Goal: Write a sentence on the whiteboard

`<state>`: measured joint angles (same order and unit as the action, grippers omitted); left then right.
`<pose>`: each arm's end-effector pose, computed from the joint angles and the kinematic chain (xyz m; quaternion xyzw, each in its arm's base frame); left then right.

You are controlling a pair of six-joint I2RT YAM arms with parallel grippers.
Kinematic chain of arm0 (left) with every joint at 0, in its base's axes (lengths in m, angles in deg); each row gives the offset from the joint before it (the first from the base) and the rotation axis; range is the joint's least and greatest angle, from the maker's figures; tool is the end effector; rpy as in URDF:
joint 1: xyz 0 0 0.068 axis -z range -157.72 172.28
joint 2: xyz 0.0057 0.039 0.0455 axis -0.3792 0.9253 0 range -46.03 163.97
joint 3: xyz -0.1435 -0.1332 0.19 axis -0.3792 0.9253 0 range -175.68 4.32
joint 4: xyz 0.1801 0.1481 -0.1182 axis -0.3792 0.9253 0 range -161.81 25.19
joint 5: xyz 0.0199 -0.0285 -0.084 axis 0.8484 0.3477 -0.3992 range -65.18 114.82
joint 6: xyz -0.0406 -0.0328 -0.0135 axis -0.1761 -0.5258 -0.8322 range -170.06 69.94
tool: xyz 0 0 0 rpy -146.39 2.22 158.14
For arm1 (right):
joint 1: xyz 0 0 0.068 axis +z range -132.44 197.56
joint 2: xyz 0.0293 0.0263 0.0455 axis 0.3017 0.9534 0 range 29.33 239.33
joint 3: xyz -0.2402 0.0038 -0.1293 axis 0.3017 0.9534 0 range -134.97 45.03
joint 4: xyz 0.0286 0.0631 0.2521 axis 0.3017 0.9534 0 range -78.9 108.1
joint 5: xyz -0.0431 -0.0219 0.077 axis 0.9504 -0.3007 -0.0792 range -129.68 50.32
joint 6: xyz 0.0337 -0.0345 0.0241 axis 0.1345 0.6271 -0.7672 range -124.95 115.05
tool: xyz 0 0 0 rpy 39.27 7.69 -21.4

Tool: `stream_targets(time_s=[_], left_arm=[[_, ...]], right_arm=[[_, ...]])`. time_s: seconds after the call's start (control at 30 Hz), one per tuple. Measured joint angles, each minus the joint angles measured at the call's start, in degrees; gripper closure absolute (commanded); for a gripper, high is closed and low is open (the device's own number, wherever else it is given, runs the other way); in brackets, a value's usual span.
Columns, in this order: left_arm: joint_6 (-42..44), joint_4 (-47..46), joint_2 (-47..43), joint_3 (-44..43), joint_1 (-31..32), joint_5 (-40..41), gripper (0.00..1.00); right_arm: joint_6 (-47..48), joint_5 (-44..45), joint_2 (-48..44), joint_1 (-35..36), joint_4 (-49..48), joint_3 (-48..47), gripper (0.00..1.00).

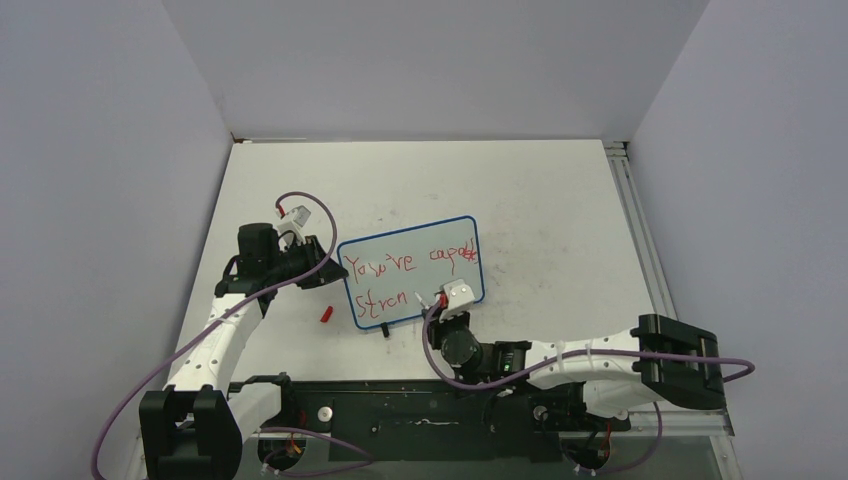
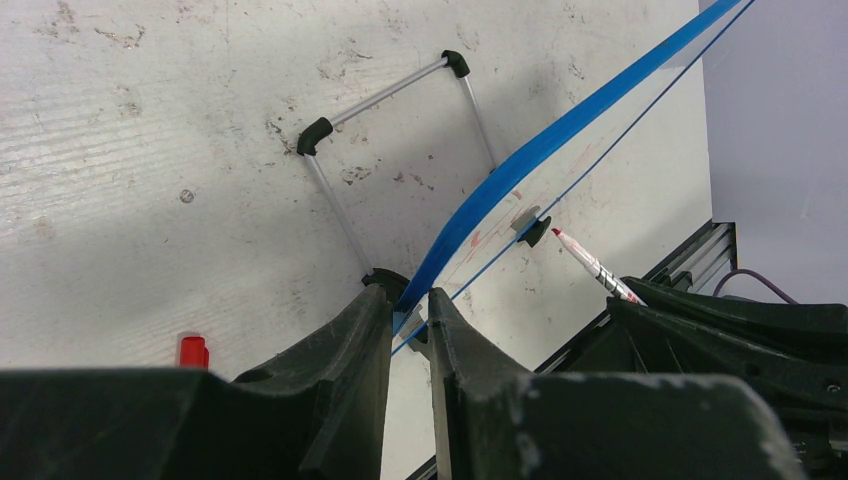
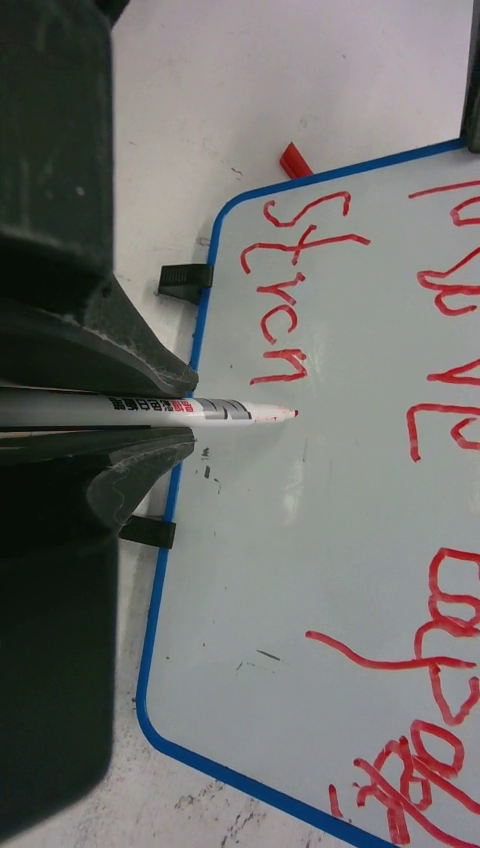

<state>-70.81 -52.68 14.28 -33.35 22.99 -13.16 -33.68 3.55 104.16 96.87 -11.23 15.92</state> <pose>0.2144 -0.0246 0.2360 -0.0193 0.8731 -0.3637 0.3242 0.0716 0.2477 0.1951 -0.1490 0.7889 0.2322 0.5490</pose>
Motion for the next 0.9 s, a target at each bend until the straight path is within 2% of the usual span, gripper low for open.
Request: stream_targets(time_s=[0.9], left_arm=[[0.0,-0.02,0.0,0.0,0.0,0.02,0.81]], right_arm=[[2.91,-4.55,4.04,-3.89,-4.26,-0.7,0.95]])
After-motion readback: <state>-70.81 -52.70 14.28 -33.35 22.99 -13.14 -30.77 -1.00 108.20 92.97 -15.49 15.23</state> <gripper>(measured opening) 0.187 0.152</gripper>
